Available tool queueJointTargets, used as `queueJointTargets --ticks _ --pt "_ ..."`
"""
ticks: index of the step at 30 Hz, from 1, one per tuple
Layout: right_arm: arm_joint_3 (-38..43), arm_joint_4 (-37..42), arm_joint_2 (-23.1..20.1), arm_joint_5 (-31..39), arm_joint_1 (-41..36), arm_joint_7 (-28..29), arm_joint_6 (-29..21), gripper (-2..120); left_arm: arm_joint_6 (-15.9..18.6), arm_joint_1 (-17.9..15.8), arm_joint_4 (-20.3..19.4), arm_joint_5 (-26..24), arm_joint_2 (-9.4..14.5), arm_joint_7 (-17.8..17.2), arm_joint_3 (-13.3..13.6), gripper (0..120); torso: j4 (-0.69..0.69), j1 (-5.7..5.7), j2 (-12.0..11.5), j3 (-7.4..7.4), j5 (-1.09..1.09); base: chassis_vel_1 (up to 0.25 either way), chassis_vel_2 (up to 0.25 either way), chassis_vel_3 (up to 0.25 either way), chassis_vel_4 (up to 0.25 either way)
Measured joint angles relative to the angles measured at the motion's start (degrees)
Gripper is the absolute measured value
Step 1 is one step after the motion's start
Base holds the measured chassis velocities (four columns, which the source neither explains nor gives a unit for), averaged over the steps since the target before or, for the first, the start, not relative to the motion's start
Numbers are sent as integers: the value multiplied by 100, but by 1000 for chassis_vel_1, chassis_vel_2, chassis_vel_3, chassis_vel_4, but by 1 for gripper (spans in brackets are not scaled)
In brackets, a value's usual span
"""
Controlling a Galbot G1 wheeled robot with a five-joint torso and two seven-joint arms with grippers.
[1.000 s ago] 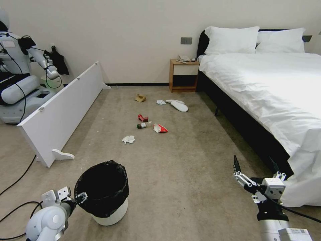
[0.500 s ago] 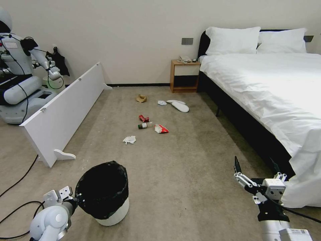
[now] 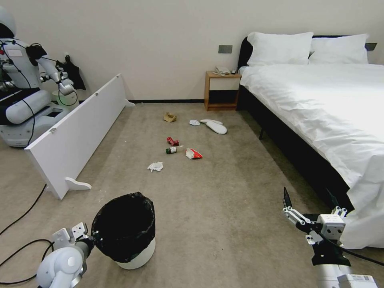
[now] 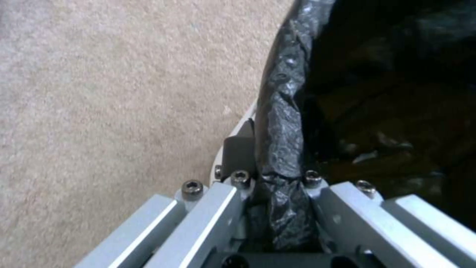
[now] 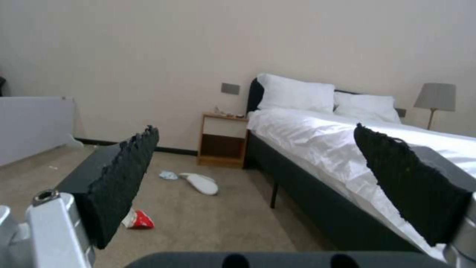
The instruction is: Pick up the trash bin, then pick up the garbage from the floor and place it into the trash bin.
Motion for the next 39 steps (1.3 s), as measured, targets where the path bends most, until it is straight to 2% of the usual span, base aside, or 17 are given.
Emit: queueJointTargets --ticks 11,16,22,30,33,39 --pt "42 58 -57 54 -37 15 11 100 51 172 -496 80 -196 14 -257 2 3 1 0 -1 9 0 0 0 0" --pt "91 70 -114 106 -44 25 14 100 35 294 -849 130 -243 9 -351 2 3 1 0 -2 11 0 0 0 0" --pt "88 71 -153 127 -47 33 14 100 24 426 -1186 164 -250 7 -479 2 2 1 1 -2 12 0 0 0 0" --pt "69 70 -253 180 -26 84 -8 100 10 818 -1730 347 -108 145 -882 2 3 0 1 -2 12 0 0 0 0" --pt "56 70 -289 189 -5 89 -23 100 7 924 -1804 545 -113 263 -1005 2 3 1 2 -2 12 0 0 0 0" --pt "54 55 -362 222 2 93 -51 100 5 1061 -1929 581 -147 339 -1152 2 2 1 2 -2 12 0 0 0 0"
